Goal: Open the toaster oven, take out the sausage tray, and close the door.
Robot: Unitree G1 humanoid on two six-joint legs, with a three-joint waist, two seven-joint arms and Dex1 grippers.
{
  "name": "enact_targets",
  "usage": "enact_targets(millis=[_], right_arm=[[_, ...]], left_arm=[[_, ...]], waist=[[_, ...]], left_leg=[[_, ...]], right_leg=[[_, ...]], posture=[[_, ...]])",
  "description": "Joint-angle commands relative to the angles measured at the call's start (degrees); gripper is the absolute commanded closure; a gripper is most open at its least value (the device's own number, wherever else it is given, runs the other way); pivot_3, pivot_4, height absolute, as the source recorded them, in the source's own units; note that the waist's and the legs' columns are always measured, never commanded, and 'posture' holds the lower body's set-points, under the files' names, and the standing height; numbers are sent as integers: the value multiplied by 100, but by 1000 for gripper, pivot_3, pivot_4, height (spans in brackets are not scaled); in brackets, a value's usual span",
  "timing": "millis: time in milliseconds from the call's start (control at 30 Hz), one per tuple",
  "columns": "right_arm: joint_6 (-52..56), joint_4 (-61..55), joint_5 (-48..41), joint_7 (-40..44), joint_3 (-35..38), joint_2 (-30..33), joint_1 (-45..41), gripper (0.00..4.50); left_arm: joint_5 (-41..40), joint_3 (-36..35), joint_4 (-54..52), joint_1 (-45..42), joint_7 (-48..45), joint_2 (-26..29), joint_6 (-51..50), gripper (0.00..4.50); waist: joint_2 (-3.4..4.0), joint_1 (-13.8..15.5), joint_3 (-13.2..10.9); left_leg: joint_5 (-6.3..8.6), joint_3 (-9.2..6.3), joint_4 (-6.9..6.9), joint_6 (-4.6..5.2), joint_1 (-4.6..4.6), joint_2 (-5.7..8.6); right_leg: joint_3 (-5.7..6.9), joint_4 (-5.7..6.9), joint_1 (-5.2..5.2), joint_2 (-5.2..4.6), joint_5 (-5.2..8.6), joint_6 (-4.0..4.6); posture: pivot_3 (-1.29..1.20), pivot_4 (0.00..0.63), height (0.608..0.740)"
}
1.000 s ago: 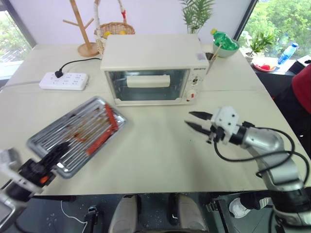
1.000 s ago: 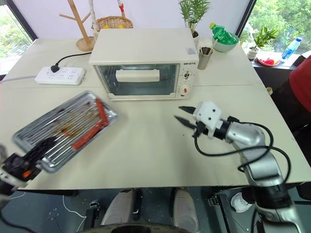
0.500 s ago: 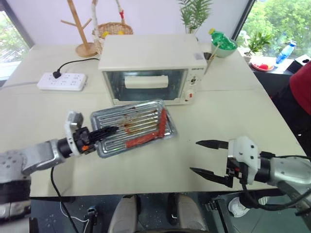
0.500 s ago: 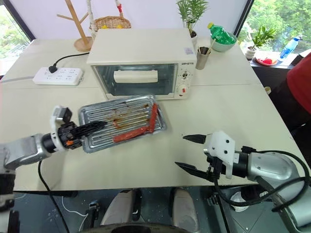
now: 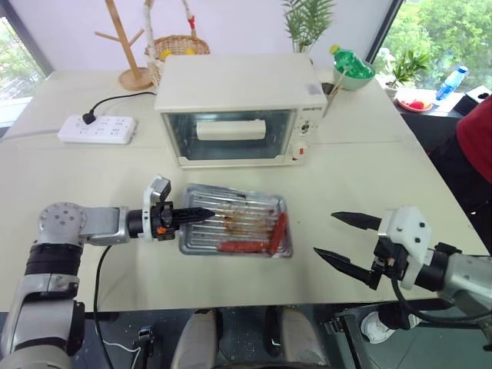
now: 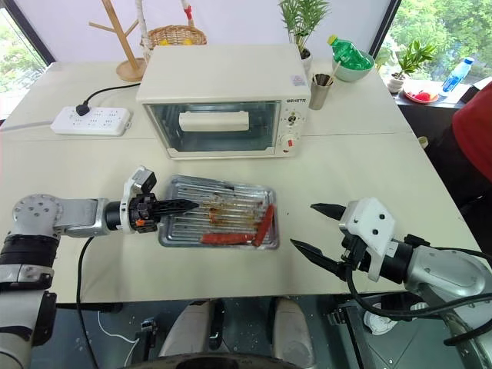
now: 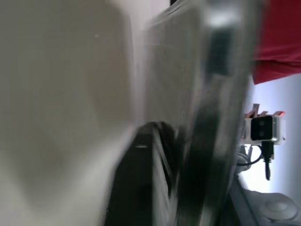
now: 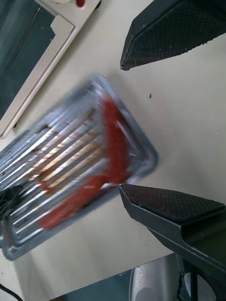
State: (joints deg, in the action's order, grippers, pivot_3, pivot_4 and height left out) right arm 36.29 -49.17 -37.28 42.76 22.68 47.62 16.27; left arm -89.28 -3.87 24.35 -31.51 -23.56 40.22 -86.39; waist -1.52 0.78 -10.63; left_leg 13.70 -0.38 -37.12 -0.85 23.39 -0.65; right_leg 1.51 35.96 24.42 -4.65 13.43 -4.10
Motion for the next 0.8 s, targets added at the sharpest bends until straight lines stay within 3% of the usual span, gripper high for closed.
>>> enact_targets(millis=[33, 133, 367, 533, 800], right_arm=[[-84, -166, -45, -9, 152, 8, 28, 526], [-94, -110, -39, -5, 129, 15, 5, 526], [-128, 106, -18, 58, 26, 48, -178, 526], [-180, 285, 15, 158, -78, 72, -318, 526], [-200, 649, -76, 532, -166, 209, -508, 526]], left_arm=[[509, -219, 33, -160, -365, -69, 126, 1572], [826, -321, 52, -170, -518, -131, 87, 35], [1624, -552, -414, 187, -768, 36, 228, 35], [2276, -653, -1005, 669, -1225, 511, 661, 35], [4348, -480, -2444, 2028, -3900, 2301, 3870, 35]], waist=[[0, 0, 0], [-1, 0, 0], [-1, -16, -1], [0, -9, 0], [18, 2, -9]], left_leg=[[0, 1, 0, 0, 0, -1], [0, 2, -1, 0, 2, 0], [0, -1, 1, 0, 1, -4], [0, -5, 4, 0, -1, -9], [2, -3, 21, -4, 0, -22]], right_leg=[[0, 0, 0, -3, 0, 0], [-1, -2, 0, -7, 0, 0], [-2, -2, 1, -6, 0, 0], [-4, -2, 2, -6, 0, 0], [-7, -15, 19, -31, -3, 8]], posture=[[0, 150, 740], [0, 150, 740], [0, 150, 740], [0, 150, 740], [0, 150, 740]])
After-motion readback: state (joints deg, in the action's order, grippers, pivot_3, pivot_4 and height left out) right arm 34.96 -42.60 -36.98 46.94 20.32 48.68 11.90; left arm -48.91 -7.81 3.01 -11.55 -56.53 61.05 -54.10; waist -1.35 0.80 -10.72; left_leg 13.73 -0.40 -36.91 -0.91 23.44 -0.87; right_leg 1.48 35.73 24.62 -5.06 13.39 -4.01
